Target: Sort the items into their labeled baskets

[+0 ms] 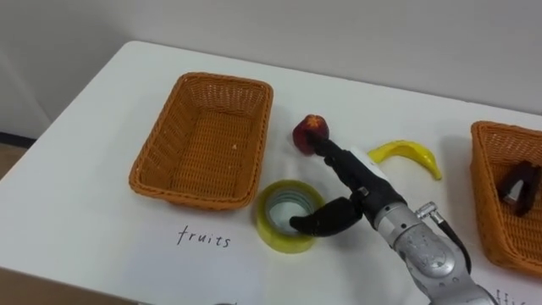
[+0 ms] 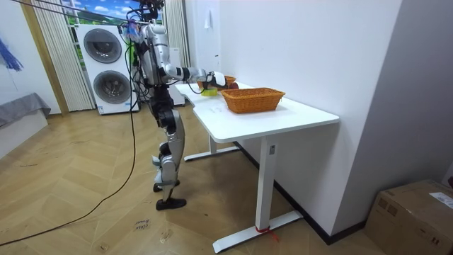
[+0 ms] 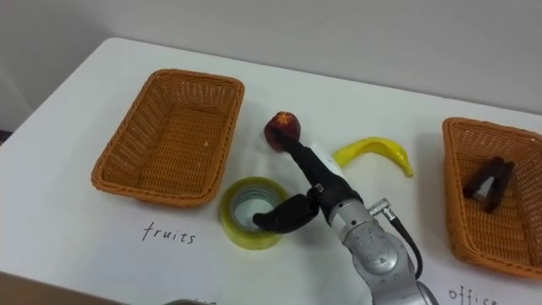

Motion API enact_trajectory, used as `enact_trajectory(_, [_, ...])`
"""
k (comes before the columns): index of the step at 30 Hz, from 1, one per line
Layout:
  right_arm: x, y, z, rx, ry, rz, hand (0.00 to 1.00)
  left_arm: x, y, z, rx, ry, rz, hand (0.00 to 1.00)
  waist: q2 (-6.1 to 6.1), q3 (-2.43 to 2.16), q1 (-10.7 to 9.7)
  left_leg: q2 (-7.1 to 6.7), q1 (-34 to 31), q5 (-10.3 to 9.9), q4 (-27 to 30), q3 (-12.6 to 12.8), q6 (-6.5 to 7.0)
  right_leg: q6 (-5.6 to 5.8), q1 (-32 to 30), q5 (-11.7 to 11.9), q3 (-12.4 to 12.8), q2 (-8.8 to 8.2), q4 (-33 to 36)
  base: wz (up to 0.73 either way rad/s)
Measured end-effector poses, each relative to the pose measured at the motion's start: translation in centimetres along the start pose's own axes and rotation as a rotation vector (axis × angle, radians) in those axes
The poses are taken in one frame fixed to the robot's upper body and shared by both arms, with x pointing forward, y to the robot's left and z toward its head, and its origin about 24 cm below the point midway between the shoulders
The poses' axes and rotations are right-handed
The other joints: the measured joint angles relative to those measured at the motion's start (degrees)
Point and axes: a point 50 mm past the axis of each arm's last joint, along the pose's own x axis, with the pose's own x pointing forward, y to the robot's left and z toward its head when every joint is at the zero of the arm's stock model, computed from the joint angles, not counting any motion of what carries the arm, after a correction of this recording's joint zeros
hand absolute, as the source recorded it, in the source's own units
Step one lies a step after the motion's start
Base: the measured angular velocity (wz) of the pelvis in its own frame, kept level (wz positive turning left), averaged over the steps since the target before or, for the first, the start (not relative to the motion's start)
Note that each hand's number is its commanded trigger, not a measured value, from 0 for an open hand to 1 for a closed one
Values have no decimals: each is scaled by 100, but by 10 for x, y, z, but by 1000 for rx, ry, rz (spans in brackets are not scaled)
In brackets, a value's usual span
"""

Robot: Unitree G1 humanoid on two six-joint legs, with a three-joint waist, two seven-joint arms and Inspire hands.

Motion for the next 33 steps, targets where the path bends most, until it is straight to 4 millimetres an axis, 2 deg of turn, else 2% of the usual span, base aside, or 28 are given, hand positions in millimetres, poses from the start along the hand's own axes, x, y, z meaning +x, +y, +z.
enact_trajectory(16, [-1,-1,-4,-23,19,1,0,0,-1,-4,-1,15,-16,0,-18,-11,-18,-1,-47,-1,60,-38,-1,0,6,0,-50,0,-3,1])
enact_trajectory(24, [-1,-1,-7,-73,56,25,0,0,1,-6,-3,31,-11,0,-91,-59,-13,-1,-54,0,61,-43,-1,-1,6,1,-55,-2,-4,0])
enact_trajectory(28, [-2,-1,-10,-75,81,52,0,0,3,-9,-2,48,-7,0,-101,-66,-17,-1,-53,0,61,-43,-1,-2,7,1,-53,-2,-2,0])
enact_trajectory(33, [-2,0,-11,-73,88,82,0,0,3,-10,-1,59,-6,0,-199,-52,-16,2,-55,0,64,-43,-2,-2,6,1,-56,0,3,0])
